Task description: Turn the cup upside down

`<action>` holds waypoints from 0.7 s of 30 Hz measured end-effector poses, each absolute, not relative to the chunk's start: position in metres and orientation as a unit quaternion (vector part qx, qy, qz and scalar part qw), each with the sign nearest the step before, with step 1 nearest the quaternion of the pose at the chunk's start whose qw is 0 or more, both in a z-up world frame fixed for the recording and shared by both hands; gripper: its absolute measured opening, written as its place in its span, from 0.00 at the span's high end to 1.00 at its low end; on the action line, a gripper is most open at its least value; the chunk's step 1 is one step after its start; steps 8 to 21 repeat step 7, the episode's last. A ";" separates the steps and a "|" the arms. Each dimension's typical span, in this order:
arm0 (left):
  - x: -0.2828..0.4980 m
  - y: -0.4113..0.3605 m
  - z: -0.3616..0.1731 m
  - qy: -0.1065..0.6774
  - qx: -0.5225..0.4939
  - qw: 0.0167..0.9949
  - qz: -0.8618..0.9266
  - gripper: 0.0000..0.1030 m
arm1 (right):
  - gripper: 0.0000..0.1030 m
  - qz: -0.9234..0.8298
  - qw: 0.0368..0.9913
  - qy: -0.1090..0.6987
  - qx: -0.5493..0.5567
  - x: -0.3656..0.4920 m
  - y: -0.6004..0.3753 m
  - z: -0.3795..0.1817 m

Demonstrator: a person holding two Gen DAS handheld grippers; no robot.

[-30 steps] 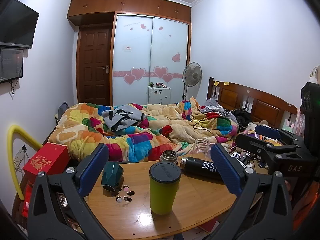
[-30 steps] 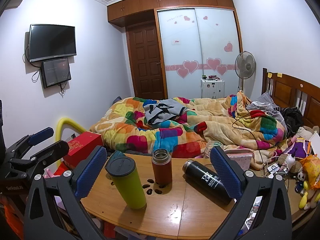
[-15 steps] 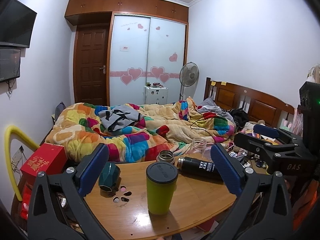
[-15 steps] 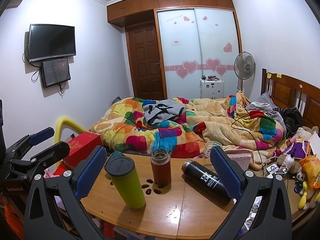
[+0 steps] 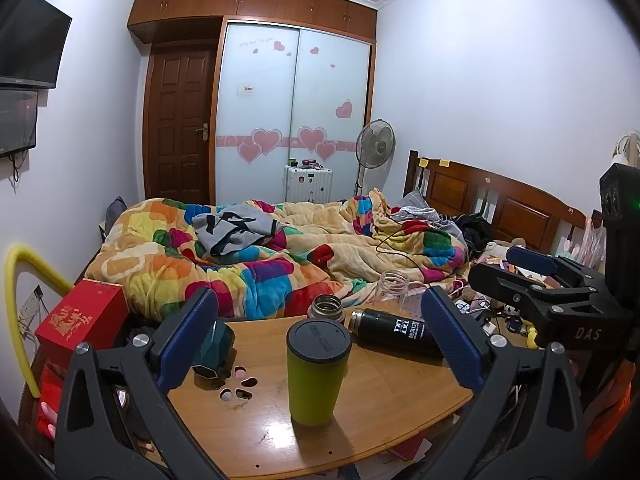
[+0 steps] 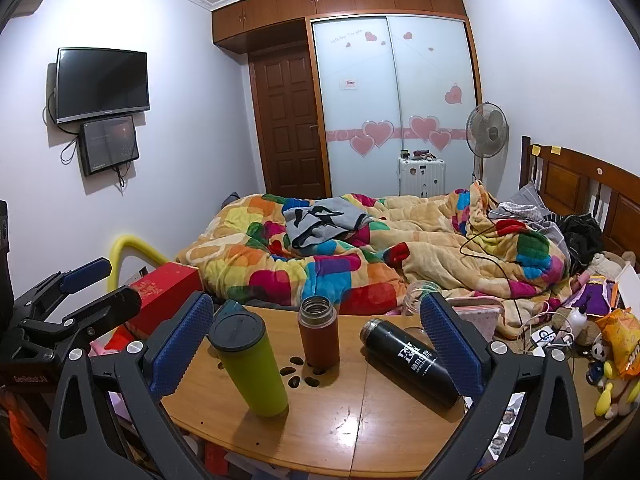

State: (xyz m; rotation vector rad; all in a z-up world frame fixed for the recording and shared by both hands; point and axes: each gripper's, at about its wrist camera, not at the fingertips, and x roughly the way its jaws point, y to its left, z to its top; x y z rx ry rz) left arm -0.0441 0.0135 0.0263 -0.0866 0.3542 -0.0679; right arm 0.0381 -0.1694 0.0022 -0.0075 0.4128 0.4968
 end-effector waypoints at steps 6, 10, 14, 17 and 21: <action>-0.044 0.011 0.027 0.177 -0.044 0.982 -0.040 0.00 | 0.00 0.244 0.948 0.206 -0.005 0.038 -0.171 0.000; -0.045 0.010 0.028 0.178 -0.041 0.982 -0.044 0.00 | 0.00 0.243 0.948 0.206 -0.005 0.037 -0.172 0.001; -0.045 0.010 0.028 0.178 -0.041 0.982 -0.044 0.00 | 0.00 0.243 0.948 0.206 -0.005 0.037 -0.172 0.001; -0.045 0.010 0.028 0.178 -0.041 0.982 -0.044 0.00 | 0.00 0.243 0.948 0.206 -0.005 0.037 -0.172 0.001; -0.045 0.010 0.028 0.178 -0.041 0.982 -0.044 0.00 | 0.00 0.243 0.948 0.206 -0.005 0.037 -0.172 0.001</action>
